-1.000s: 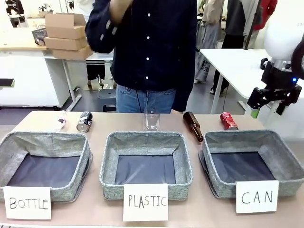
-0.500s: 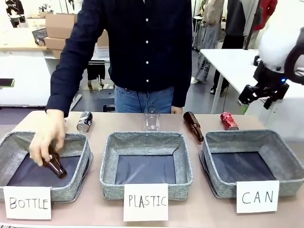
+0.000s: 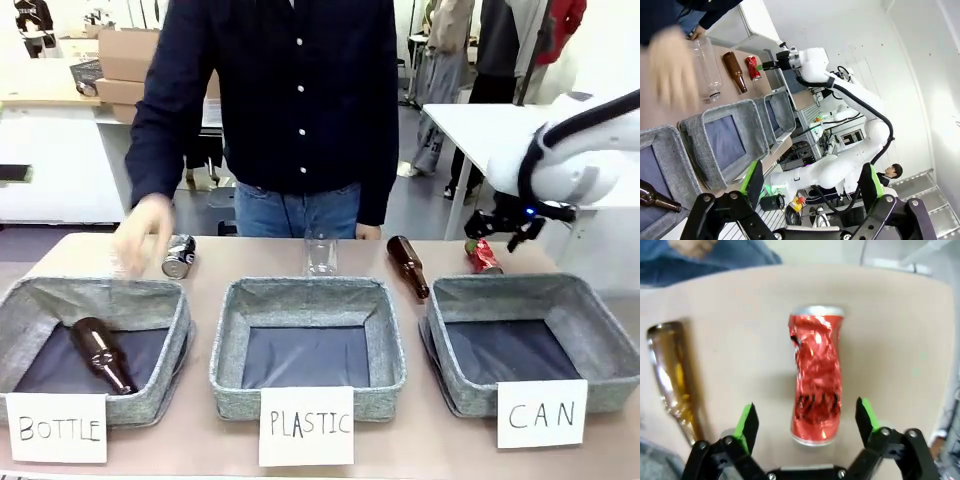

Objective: Sort the can waste into the basket.
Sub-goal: Pick up the can waste from the table and place it in the right Fabric basket.

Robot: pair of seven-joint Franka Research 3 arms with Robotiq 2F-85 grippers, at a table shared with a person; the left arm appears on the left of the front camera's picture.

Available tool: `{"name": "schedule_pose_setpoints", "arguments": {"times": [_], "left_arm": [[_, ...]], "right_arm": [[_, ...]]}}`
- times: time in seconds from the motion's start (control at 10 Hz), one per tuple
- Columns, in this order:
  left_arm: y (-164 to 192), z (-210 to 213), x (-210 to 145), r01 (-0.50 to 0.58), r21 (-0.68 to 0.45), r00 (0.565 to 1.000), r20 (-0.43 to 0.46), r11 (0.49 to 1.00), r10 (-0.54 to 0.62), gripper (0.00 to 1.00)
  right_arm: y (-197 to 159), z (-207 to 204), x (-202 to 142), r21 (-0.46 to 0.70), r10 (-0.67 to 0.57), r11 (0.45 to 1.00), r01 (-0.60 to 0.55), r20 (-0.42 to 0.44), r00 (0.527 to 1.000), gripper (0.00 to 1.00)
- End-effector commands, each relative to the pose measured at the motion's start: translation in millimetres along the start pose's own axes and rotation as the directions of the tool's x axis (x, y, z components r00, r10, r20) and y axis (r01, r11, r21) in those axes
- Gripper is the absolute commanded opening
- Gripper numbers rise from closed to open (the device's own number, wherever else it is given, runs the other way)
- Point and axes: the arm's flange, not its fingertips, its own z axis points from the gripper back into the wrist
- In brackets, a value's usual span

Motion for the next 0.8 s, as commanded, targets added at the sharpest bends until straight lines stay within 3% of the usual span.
{"name": "schedule_pose_setpoints", "arguments": {"times": [0.0,0.4,0.7], "left_arm": [[-0.9,-1.5,1.7,0.023,-0.023,1.000,0.006,0.999,-0.023,1.00],[-0.9,-1.5,1.7,0.023,-0.023,1.000,0.006,0.999,-0.023,1.00],[-0.9,-1.5,1.7,0.023,-0.023,1.000,0.006,0.999,-0.023,1.00]], "right_arm": [[4.5,-6.1,21.9,-0.005,-0.013,1.000,0.013,-0.023,1.000,1.00],[3.0,-40.5,35.5,-0.053,-0.015,0.999,0.013,-0.042,0.999,1.00],[1.6,-43.9,36.1,-0.085,-0.034,0.996,0.029,-0.068,0.997,1.00]]}}
